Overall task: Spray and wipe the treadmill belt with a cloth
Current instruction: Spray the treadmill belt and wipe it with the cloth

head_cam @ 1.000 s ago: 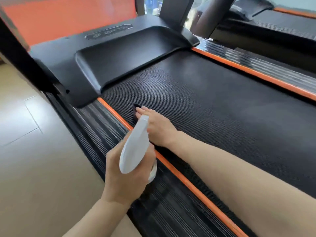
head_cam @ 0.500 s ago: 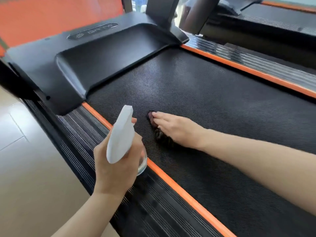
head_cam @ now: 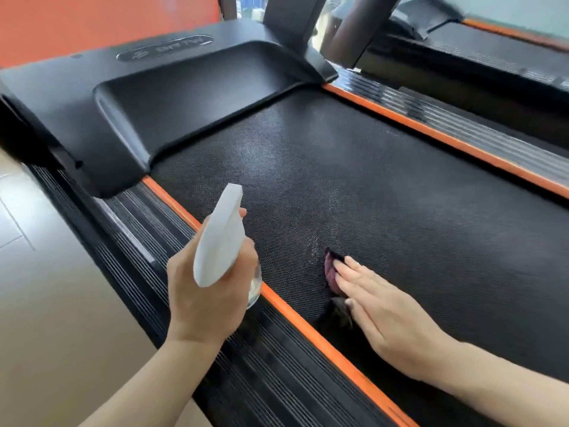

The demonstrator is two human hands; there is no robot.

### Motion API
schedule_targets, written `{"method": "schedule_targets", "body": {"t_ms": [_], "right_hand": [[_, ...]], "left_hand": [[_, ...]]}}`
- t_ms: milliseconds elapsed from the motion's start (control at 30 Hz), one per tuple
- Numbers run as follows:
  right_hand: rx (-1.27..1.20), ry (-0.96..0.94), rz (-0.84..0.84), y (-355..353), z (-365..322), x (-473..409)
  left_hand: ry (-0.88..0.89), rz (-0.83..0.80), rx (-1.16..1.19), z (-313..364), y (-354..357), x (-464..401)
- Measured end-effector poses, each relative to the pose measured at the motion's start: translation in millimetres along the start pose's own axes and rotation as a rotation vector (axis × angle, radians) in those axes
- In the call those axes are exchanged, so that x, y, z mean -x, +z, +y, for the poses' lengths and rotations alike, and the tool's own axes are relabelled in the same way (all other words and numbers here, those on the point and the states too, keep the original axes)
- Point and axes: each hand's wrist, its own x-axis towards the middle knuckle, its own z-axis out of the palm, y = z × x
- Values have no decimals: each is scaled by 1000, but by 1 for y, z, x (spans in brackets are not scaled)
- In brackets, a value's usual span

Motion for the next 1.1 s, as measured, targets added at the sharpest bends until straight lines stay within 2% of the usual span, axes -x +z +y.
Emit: {"method": "schedule_targets", "body": {"t_ms": [133,267,400,467,567,700,867,967,1100], "right_hand": [[89,-75,25,1,15,-36],[164,28,84,18,21,-143],[173,90,30,19,-16,-221],[86,40,15,17,-29,-206],[-66,-104,-5,11,-35,-133],[13,-236,-56,2,-26,-74],[41,-284,-72,22,-30,-143],[111,-398,-64,28,-43,-198],[149,-420,-64,35,-58,-267]], "left_hand": [[5,20,36,-4,1,0],[21,28,-22,-10,0,-1],[56,11,-16,-6,0,-1],[35,5,-15,-7,-1,-2],[25,5,4,-6,-3,-2],[48,16,5,-9,0,-1],[94,21,-59,-10,-1,-2],[70,61,-93,-16,-2,-8],[115,24,-62,16,-1,5]]}}
